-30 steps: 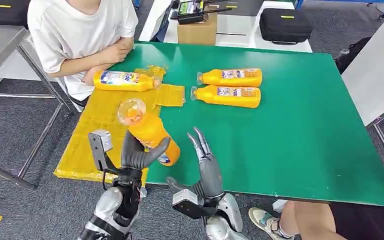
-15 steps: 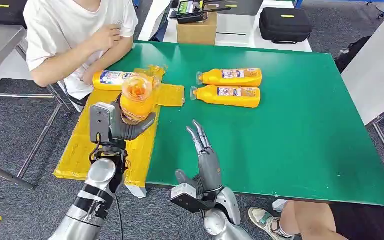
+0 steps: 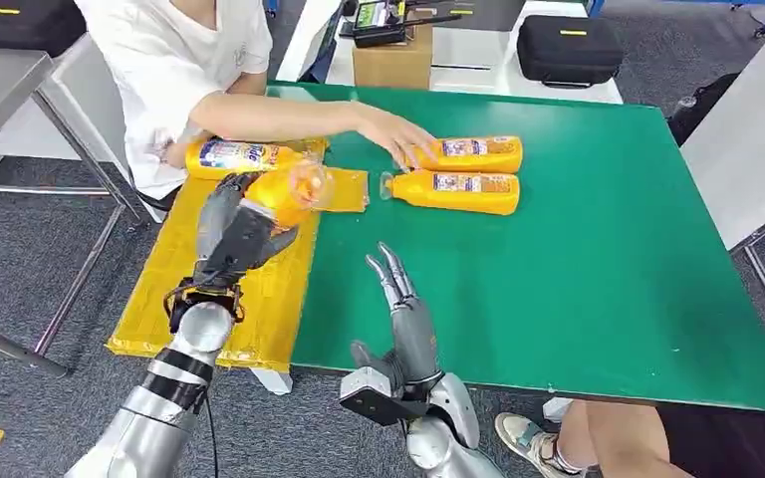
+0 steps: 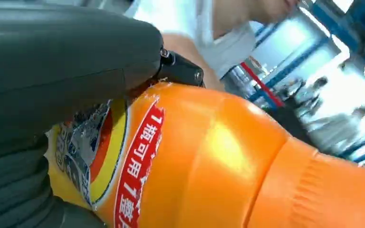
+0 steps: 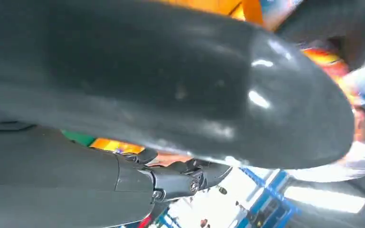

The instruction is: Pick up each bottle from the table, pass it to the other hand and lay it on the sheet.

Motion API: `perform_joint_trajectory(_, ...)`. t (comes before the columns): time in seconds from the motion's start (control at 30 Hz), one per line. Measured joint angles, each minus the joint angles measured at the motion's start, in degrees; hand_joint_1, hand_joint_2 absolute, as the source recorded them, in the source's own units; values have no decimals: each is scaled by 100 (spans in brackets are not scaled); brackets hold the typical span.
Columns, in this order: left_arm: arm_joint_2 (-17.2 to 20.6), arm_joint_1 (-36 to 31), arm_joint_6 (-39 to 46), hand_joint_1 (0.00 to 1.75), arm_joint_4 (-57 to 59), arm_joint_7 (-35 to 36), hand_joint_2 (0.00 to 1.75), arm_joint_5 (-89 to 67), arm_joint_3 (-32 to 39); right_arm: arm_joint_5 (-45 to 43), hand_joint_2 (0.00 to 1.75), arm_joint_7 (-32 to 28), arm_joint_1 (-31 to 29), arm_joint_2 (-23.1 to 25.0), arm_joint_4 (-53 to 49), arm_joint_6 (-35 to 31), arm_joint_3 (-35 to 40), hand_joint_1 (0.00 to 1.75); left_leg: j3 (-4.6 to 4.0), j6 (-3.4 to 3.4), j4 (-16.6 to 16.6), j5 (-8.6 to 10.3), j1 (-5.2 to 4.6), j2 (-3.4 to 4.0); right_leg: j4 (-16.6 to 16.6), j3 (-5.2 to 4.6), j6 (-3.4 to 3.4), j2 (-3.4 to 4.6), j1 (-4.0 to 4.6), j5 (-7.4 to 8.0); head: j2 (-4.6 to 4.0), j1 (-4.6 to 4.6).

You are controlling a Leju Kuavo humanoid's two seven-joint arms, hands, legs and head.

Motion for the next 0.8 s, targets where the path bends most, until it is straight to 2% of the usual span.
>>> perform_joint_trajectory(0.17, 235, -503, -765, 175, 921, 448, 175, -1415, -77, -228, 0, -37, 208, -15, -438, 552, -70, 0, 3, 0, 0, 1, 1, 10, 2, 0, -1, 2, 1, 1, 0, 2)
perform_joint_trajectory(0.33, 474, -811, -838, 175, 2016, 721, 175, -2377, -99, -501, 0, -188, 466, -24, -792, 993, -199, 0, 2, -1, 0, 0, 1, 10, 5, -1, 0, 3, 1, 0, 0, 2)
perform_joint_trajectory(0.57, 906, -952, -1404, 169, 2897, 646, 175, -3144, -160, -872, 0, -350, 670, -68, -1039, 1445, -389, 0, -5, -1, 0, 0, 1, 6, 3, -11, -1, 3, 0, -1, 0, 2)
perform_joint_trajectory(0.73, 948, -1151, -1636, 169, 3179, 572, 175, -3215, -243, -986, 0, -433, 667, -57, -1039, 1632, -496, 0, 1, -1, 0, 0, -1, 0, 3, 4, -1, 1, -1, -1, 0, 2)
perform_joint_trajectory(0.8, 948, -1185, -1654, 162, 3234, 561, 175, -3217, -249, -1006, 0, -435, 667, -53, -1039, 1640, -522, 0, 4, -1, 0, 0, -1, 0, 3, 6, -1, 0, -1, -1, 0, 2)
